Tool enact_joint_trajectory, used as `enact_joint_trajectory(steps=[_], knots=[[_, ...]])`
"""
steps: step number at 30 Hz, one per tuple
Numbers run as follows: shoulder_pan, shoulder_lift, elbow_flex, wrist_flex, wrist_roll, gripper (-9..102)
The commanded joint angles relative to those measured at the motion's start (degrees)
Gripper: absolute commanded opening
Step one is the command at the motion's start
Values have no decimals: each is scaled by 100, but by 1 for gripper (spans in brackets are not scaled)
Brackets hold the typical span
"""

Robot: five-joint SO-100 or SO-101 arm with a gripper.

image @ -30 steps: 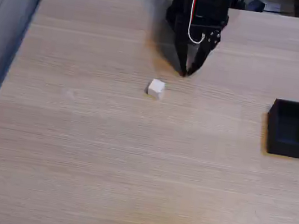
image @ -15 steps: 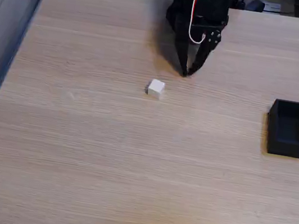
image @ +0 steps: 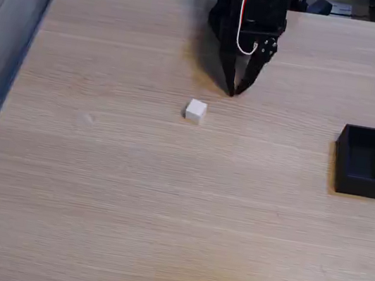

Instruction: Pick a white block and place it in the black box.

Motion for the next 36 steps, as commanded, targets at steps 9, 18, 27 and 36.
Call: enact_joint_trajectory(steps=[9,18,27,36], knots=[[114,35,88,26,-70,0],[132,35,70,26,-176,0],[132,-141,-343,158,-281,0],[255,-1213,-1248,272,-229,0]])
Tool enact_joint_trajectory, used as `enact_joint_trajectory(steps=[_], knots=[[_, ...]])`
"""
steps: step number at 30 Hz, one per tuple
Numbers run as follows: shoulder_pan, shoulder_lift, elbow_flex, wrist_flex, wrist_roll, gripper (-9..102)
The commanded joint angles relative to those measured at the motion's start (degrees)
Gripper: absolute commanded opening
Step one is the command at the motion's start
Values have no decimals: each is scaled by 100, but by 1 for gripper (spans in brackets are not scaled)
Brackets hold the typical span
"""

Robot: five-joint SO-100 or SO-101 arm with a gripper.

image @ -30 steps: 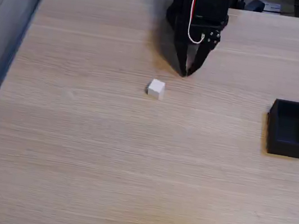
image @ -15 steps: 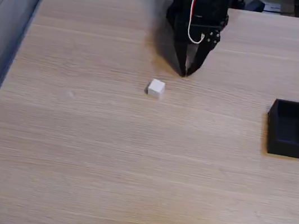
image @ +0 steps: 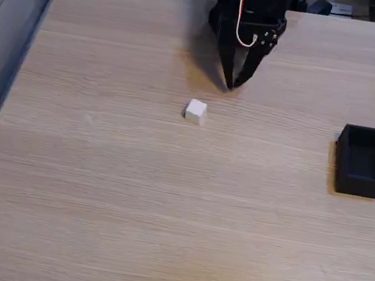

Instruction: Pick a white block and place it in the black box.

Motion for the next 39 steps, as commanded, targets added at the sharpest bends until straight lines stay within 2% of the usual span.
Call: enact_joint_trajectory(steps=[1,12,25,39], knots=[[141,-431,-483,18,18,0],[791,-2549,-1872,-492,-35,0],[1696,-4201,-2707,-1081,-510,1],[2197,-4702,-2900,-1380,-1213,22]])
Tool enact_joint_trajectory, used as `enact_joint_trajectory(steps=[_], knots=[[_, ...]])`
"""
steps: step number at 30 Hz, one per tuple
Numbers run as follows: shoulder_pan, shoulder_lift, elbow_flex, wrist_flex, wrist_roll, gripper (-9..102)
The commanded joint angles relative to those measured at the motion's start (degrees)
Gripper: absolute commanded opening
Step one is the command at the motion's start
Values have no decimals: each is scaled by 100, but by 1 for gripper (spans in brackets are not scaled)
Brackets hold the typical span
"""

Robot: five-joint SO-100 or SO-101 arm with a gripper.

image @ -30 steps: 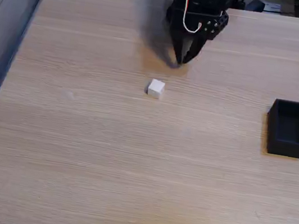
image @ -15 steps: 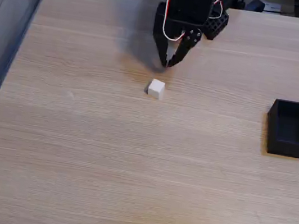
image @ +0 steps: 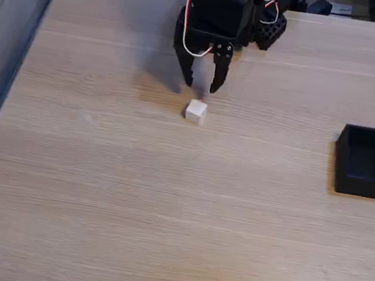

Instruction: Pick a white block and place it in the black box.

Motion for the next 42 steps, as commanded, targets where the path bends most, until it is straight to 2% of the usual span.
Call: enact_joint_trajectory(steps=[1,14,42], knots=[[97,-79,-185,-53,-281,23],[-141,-984,-589,-299,-246,23],[97,-2479,-1274,-712,-176,25]])
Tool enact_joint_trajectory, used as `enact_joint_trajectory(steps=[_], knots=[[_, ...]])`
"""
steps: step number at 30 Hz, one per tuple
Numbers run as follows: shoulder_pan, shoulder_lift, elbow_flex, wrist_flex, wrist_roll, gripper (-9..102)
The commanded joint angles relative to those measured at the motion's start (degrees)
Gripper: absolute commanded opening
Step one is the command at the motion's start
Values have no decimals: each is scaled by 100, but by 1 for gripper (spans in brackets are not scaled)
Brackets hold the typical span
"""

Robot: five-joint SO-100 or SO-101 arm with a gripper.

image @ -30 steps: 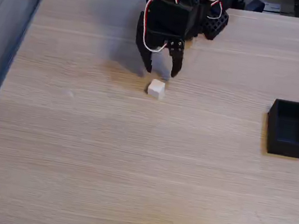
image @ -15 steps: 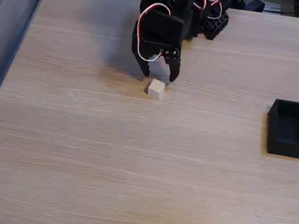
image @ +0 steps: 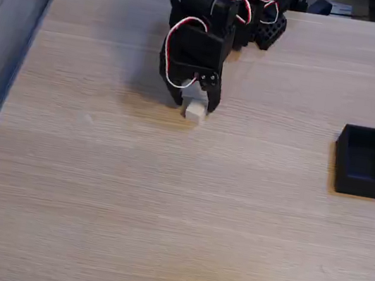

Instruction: Pick a white block and place it in the black box.

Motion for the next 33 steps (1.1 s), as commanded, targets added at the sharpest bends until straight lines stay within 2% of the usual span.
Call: enact_joint_trajectory(steps=[1,16,25,30,33], knots=[[-18,-70,-202,-62,70,25],[-62,-633,-475,-290,149,24],[-9,-686,-483,-308,-70,11],[-18,-580,-413,-272,-149,0],[-26,-404,-343,-272,-229,0]])
